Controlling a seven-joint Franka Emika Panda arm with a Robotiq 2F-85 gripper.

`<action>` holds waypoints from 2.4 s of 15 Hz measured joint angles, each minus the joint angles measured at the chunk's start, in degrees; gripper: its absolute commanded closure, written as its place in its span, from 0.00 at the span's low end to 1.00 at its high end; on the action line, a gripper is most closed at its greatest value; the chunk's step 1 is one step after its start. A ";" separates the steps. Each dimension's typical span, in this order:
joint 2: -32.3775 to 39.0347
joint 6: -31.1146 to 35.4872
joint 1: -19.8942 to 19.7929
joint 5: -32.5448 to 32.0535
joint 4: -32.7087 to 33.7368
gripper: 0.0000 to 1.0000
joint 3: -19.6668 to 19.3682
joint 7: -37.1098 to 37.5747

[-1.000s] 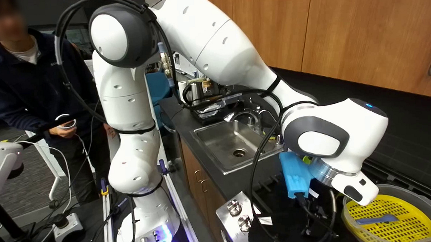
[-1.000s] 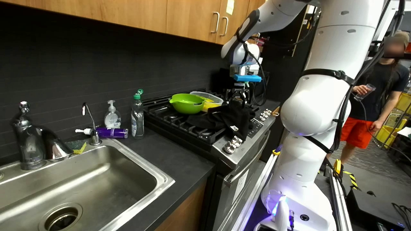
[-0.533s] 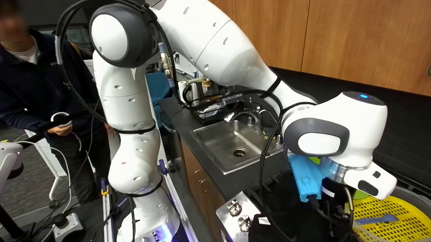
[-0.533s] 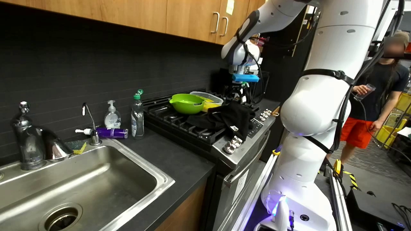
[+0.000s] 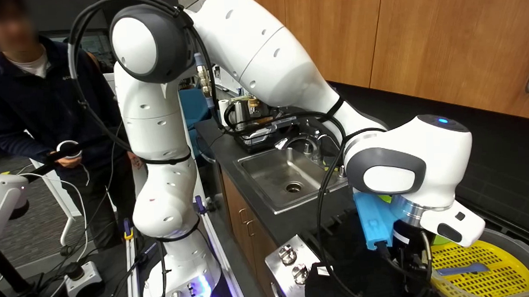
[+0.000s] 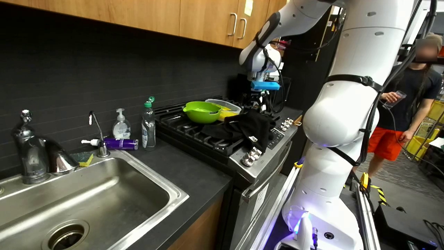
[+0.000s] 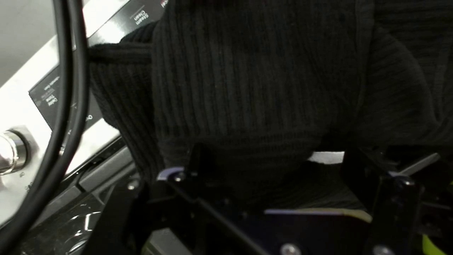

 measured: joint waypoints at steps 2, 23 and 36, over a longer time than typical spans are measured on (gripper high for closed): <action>0.21 0.00 0.00 0.00 -0.20 0.00 0.00 -0.01; 1.59 0.00 0.13 -0.46 -0.75 0.99 0.12 0.00; -1.23 -0.05 1.23 -2.05 4.54 0.98 1.07 -0.33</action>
